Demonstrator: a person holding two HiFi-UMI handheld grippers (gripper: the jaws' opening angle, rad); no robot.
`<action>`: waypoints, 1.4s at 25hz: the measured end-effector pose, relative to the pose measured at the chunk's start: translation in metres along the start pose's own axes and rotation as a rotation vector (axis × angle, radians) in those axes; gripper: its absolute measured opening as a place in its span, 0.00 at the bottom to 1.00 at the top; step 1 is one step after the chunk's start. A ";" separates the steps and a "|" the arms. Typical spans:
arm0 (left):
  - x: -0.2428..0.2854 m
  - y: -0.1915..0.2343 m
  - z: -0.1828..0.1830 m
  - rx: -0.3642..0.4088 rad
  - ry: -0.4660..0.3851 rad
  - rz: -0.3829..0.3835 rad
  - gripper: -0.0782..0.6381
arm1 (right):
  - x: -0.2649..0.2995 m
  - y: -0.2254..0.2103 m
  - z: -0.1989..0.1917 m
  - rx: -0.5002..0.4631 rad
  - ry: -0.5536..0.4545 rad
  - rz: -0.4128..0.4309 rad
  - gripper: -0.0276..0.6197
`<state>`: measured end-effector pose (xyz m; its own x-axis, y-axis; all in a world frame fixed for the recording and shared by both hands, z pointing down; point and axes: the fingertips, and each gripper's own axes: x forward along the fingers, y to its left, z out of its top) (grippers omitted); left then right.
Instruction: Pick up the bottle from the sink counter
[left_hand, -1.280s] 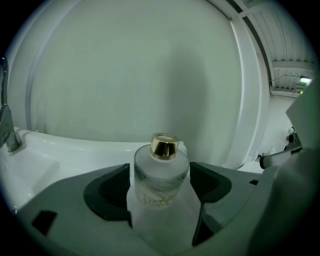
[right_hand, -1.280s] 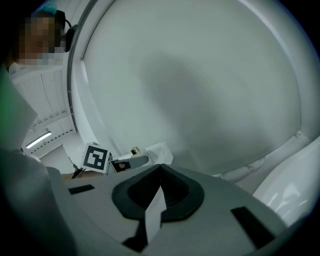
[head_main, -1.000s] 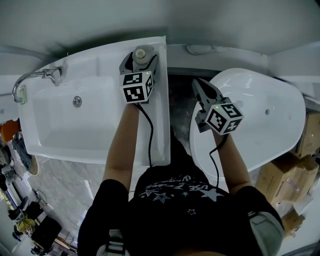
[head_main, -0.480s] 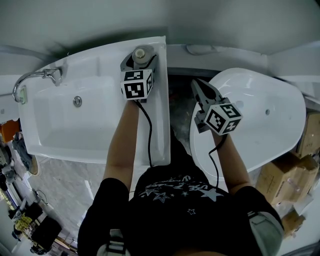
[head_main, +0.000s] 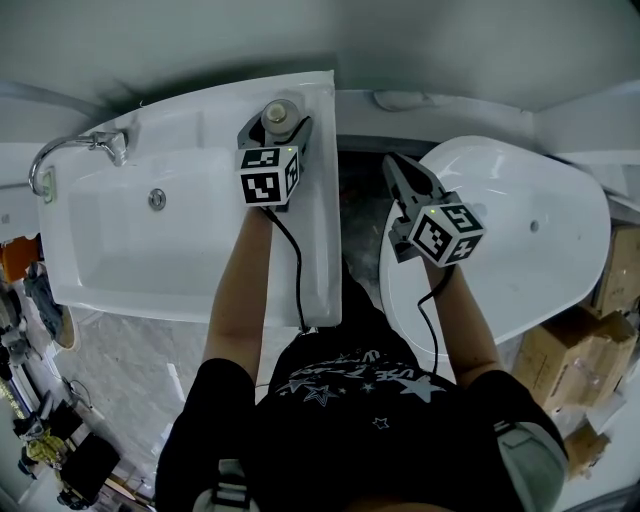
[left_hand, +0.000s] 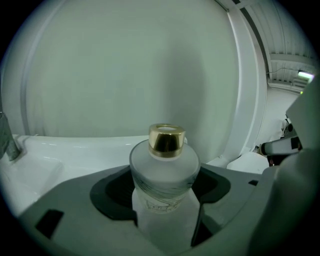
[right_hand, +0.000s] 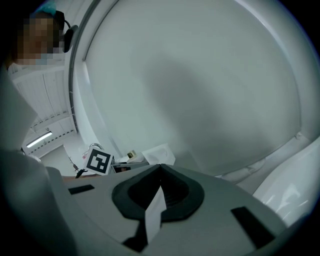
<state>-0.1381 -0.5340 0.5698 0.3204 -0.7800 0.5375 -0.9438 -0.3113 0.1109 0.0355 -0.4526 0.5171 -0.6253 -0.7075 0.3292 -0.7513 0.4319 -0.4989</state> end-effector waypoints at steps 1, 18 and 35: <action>-0.006 -0.001 0.001 -0.012 -0.008 -0.008 0.59 | -0.001 0.003 0.000 -0.002 -0.002 0.001 0.05; -0.143 -0.029 0.006 -0.052 -0.127 -0.067 0.59 | -0.060 0.087 0.006 -0.099 -0.061 0.056 0.05; -0.311 -0.072 -0.046 -0.056 -0.191 -0.078 0.59 | -0.158 0.180 -0.046 -0.166 -0.068 0.092 0.05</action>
<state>-0.1733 -0.2439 0.4328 0.3975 -0.8451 0.3574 -0.9167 -0.3487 0.1950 -0.0108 -0.2369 0.4122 -0.6817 -0.6944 0.2303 -0.7194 0.5790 -0.3838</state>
